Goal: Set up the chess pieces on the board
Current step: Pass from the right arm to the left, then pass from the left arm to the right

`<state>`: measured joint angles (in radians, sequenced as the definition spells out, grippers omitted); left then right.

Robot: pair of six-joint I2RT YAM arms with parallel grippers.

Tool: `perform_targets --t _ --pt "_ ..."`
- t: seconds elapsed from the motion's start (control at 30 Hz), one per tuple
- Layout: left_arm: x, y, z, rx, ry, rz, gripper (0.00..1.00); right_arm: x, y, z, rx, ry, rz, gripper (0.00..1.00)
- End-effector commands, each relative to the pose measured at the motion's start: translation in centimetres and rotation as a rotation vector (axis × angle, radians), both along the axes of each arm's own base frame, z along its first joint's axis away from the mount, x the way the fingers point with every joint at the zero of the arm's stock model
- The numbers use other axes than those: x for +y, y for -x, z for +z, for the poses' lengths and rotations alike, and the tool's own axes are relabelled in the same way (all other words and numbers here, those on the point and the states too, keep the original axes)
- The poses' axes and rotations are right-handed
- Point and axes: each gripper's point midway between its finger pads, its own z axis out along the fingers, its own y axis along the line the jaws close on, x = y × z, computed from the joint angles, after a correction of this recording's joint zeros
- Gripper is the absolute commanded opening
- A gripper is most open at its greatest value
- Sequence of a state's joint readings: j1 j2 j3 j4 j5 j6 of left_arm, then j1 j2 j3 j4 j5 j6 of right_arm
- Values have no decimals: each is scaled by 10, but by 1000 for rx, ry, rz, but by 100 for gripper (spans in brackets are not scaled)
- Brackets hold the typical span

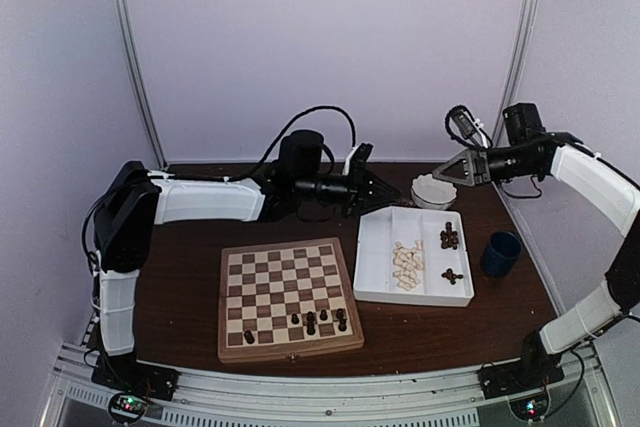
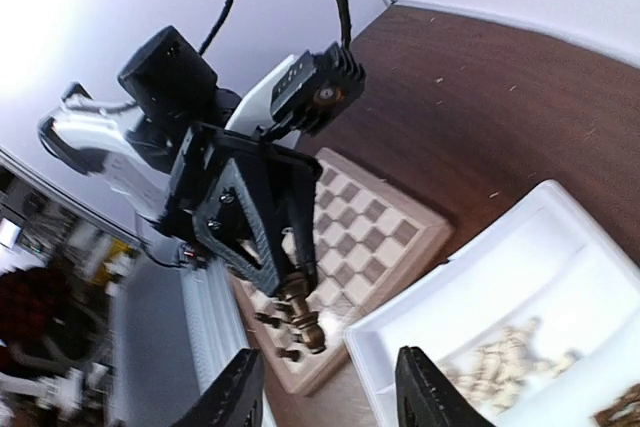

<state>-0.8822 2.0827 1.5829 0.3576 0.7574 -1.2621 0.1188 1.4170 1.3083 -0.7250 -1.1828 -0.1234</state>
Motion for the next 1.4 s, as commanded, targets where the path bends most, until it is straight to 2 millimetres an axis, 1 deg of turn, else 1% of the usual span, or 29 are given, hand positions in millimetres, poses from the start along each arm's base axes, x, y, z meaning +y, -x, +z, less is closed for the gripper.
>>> perform_targets --t 0.0,0.07,0.17,0.3,0.53,0.8,1.03,1.17,1.37 --pt "11 -7 76 -131 233 81 4 19 14 21 163 -269 83 51" --pt "11 -10 81 -133 267 100 4 21 13 18 204 -287 81 51" --pt "9 -13 81 -119 286 106 4 26 14 15 220 -284 94 51" --pt "7 -16 77 -93 299 109 4 35 16 17 231 -285 123 47" --pt "7 -16 74 -86 304 110 3 46 20 21 245 -299 163 41" --pt "6 -16 68 -70 297 104 3 49 18 32 238 -323 175 36" --pt "3 -15 64 -61 291 99 3 51 19 32 247 -324 181 32" --pt "2 -16 61 -54 287 98 3 52 20 31 248 -323 181 27" --pt "1 -16 59 -50 284 94 2 52 15 30 247 -320 166 22"
